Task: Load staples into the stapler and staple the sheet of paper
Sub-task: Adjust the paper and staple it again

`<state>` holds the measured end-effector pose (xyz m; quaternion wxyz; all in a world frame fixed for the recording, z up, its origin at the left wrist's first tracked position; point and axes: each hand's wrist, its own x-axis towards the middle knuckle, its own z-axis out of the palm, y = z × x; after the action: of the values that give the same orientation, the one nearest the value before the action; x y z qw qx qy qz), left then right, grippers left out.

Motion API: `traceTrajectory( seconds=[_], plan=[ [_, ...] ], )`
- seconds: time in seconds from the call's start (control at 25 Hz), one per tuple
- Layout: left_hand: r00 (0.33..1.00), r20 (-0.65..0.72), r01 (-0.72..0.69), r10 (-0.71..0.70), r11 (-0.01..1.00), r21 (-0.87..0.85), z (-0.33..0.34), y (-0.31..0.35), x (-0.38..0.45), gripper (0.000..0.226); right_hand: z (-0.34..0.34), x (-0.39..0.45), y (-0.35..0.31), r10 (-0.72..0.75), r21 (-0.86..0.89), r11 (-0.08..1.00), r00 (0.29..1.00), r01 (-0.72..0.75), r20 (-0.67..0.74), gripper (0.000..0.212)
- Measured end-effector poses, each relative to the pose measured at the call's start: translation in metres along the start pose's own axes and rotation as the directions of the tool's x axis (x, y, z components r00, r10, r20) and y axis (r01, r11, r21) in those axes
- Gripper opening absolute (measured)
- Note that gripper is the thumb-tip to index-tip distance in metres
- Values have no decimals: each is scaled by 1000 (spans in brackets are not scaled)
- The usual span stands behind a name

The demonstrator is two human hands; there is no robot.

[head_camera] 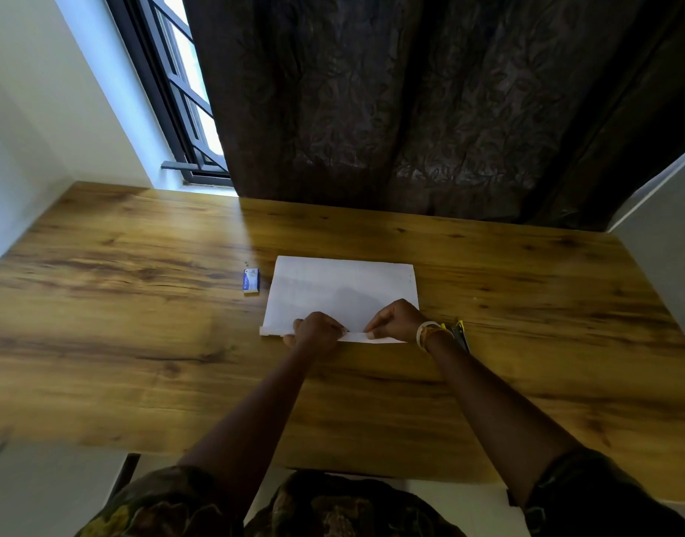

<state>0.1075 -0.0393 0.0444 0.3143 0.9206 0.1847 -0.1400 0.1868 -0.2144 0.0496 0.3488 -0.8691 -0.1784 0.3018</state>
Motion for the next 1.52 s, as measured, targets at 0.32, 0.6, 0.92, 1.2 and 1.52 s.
traceTrajectory(
  seconds=[0.32, 0.6, 0.92, 1.2, 1.52],
  plan=[
    [1000, -10, -16, 16, 1000, -20, 1, -3, 4, 27, -1, 0, 1, 6, 33, 999, 1000, -6, 11, 18],
    [999, -14, -41, 39, 985, -168, 3, -13, -6, 19, 12, -14, 0, -54, -3, 999, 993, 54, -108, 13],
    [910, -318, -278, 266, 961, 8, 31, -33, -41, 22, 51, -45, 19, -506, -552, 796, 772, 247, -385, 11],
    [939, -74, -289, 337, 886, 363, 25, -23, -31, 44, 34, -42, 12, -418, -488, 845, 838, 218, -351, 25],
    [921, -109, -313, 374, 877, 366, 56, -6, -36, 51, 12, -84, 50, 42, -289, 851, 604, -440, -796, 64]
  ],
)
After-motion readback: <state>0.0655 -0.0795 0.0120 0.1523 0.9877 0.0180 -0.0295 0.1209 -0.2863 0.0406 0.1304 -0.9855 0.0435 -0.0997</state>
